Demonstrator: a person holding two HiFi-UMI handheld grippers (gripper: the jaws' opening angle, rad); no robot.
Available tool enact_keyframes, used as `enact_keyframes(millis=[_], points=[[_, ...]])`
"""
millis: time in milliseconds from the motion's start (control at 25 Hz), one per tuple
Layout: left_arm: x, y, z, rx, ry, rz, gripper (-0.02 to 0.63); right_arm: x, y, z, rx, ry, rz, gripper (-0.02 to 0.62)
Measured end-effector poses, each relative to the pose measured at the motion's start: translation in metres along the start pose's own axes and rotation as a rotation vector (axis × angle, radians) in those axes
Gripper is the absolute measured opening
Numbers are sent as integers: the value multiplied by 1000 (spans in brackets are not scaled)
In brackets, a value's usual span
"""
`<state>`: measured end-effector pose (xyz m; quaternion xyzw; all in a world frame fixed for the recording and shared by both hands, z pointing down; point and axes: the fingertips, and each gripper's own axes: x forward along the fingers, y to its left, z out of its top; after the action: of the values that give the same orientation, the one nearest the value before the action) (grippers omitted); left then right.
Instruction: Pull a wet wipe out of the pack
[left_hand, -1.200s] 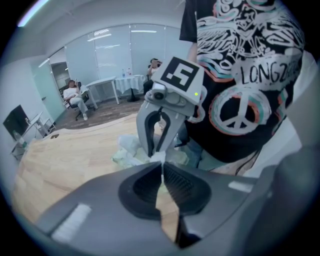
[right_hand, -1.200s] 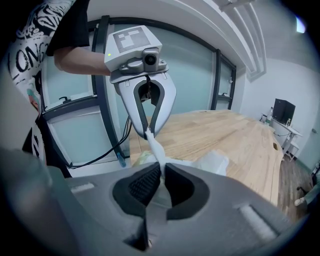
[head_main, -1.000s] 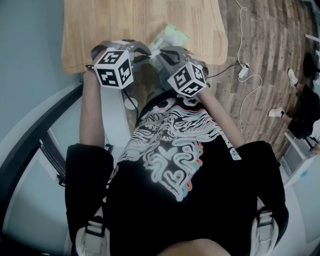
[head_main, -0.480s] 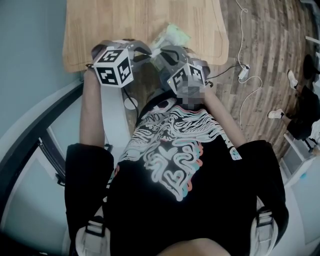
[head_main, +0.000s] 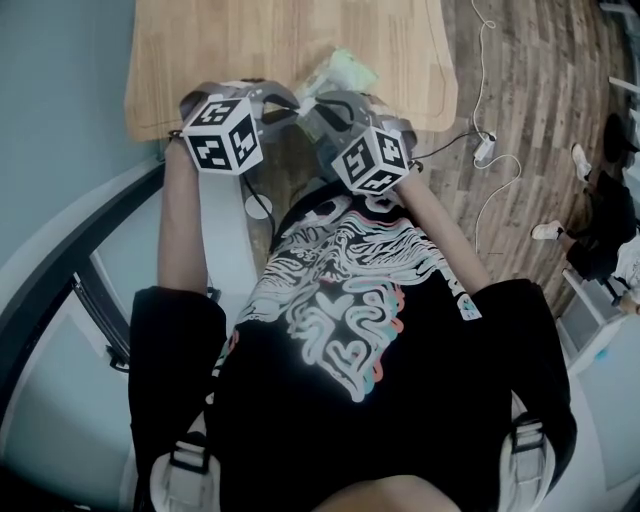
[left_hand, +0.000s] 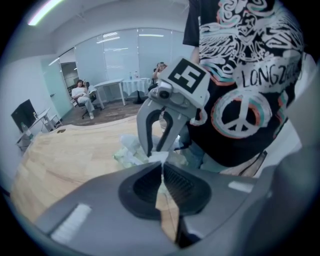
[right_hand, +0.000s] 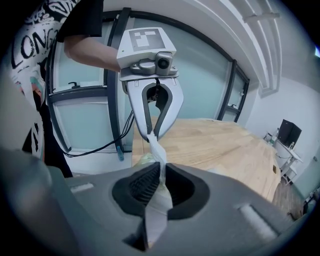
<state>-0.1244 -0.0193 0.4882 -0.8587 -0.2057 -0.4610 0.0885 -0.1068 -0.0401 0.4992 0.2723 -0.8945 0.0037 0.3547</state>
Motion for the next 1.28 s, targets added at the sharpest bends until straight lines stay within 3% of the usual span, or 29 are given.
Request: enact_keyframes(millis=[440, 600, 1280], points=[[0, 2, -3, -16, 0, 6, 0, 3, 4, 1, -6, -2, 55, 101], [-2, 2, -4, -26, -1, 1, 0, 5, 2, 0, -17, 14, 37, 103], [-10, 0, -3, -35, -3, 3, 0, 15, 0, -3, -28, 23, 11, 35]])
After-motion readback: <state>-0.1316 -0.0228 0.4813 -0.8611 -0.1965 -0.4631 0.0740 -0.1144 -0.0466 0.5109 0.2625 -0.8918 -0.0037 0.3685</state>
